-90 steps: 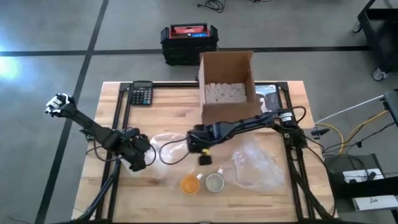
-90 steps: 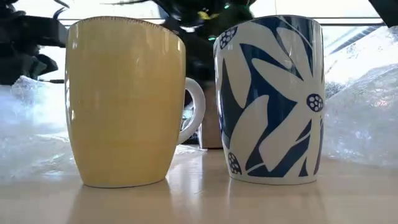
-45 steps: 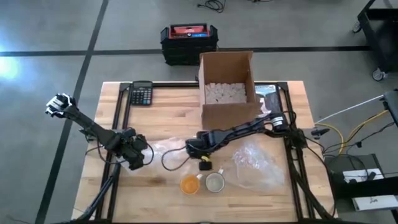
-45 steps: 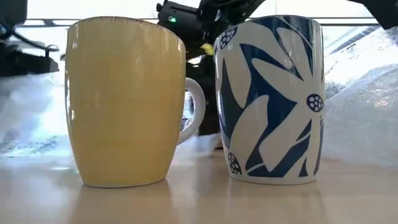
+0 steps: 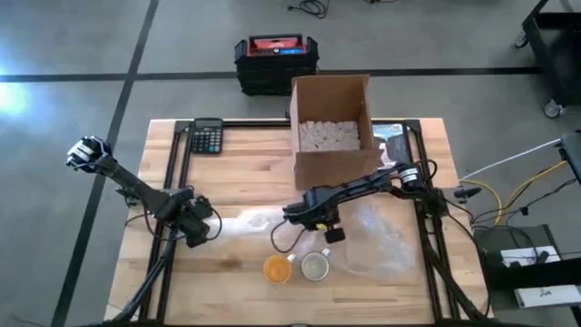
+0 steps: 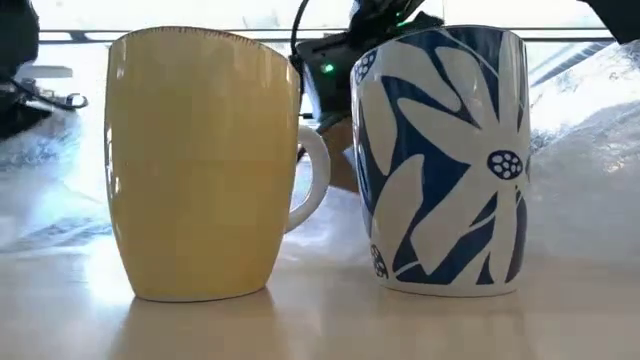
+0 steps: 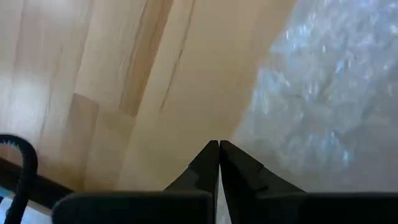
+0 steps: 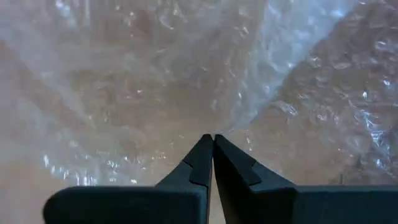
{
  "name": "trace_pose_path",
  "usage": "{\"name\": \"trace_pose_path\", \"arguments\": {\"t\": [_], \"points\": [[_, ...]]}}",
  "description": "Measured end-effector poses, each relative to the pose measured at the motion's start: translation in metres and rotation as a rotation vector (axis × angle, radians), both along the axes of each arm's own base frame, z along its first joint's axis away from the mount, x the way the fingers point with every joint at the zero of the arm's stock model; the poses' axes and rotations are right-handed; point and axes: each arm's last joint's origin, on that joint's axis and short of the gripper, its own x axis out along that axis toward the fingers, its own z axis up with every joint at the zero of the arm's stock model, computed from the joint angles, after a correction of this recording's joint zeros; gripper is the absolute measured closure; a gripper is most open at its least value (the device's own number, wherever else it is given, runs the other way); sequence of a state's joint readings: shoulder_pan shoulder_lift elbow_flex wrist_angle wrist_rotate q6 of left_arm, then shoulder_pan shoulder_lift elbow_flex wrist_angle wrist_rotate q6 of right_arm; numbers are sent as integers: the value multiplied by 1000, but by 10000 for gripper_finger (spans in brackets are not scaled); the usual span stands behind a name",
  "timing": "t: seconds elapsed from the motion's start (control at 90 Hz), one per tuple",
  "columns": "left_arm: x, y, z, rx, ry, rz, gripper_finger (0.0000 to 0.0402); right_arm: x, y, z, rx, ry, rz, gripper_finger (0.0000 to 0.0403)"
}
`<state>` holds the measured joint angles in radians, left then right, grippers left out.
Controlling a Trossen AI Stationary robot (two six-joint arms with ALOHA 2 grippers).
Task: Wrap mug
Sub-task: Prepare the left transparent bubble wrap
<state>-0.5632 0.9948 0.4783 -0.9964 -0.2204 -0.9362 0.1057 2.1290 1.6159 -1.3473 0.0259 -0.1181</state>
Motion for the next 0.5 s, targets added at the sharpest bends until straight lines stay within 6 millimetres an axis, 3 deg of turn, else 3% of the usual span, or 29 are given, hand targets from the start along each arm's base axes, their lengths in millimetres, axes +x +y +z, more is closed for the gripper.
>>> {"name": "trace_pose_path", "arguments": {"t": [0.167,0.311,0.411,0.5], "points": [[6,-2,19,34,-49,39,402,-7,2,20,4,-16,19,403],[25,-9,60,77,-268,20,402,-7,3,44,7,-139,-10,403],[39,-16,88,85,-428,-63,402,0,7,54,17,-279,-31,403],[49,-24,99,22,-511,-179,402,6,14,59,32,-382,-17,403]]}}
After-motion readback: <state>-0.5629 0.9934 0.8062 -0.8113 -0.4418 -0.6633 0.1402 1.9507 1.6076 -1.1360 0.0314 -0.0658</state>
